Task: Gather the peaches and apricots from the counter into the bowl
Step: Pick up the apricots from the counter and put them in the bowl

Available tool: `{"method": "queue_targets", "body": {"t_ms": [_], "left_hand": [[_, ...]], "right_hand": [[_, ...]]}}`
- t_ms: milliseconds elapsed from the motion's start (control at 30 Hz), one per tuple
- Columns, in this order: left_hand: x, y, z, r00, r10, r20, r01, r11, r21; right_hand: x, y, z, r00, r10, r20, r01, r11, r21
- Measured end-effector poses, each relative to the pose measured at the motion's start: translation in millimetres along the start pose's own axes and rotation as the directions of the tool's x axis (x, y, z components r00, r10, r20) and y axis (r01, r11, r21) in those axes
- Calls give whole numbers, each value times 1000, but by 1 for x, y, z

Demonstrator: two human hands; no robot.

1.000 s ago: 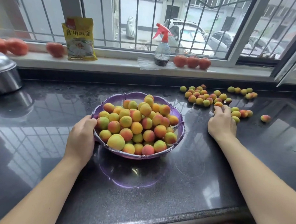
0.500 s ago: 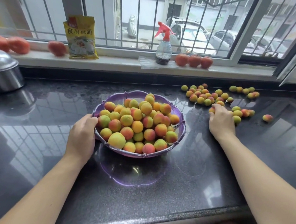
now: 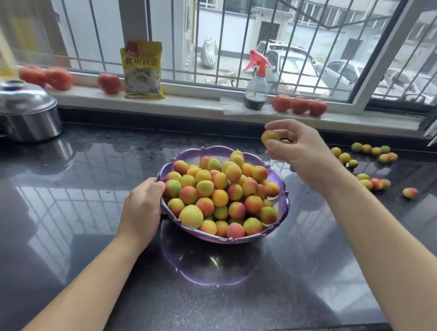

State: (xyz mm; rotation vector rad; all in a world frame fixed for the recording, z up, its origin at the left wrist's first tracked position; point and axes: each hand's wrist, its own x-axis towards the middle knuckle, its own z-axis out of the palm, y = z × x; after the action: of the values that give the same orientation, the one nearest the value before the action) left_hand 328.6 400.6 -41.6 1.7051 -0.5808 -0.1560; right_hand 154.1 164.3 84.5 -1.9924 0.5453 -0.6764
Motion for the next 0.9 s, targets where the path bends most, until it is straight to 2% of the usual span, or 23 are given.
{"method": "queue_targets", "body": {"t_ms": [67, 133, 267, 467, 733, 833, 900], "left_hand": [[0, 1, 1, 1000, 10, 7, -10, 1000, -3], [-1, 2, 1, 1000, 23, 12, -23, 1000, 5], [-1, 2, 0, 1000, 26, 9, -26, 1000, -2], [1, 1, -1, 999, 47, 13, -47, 999, 3], [-1, 4, -1, 998, 61, 7, -61, 998, 4], [0, 2, -1, 999, 48, 10, -48, 999, -3], [1, -1, -2, 999, 31, 17, -31, 999, -12]], "right_hand": [[9, -16, 18, 996, -42, 84, 49, 995, -89], [20, -25, 37, 986, -80, 149, 117, 959, -257], [38, -29, 70, 948, -40, 317, 183, 882, -435], [51, -24, 93, 932, 30, 362, 218, 750, -624], [48, -23, 104, 935, 59, 350, 217, 685, -696], [48, -23, 99, 939, 41, 342, 203, 736, -646], [46, -18, 88, 974, -54, 220, 168, 823, -543]]}}
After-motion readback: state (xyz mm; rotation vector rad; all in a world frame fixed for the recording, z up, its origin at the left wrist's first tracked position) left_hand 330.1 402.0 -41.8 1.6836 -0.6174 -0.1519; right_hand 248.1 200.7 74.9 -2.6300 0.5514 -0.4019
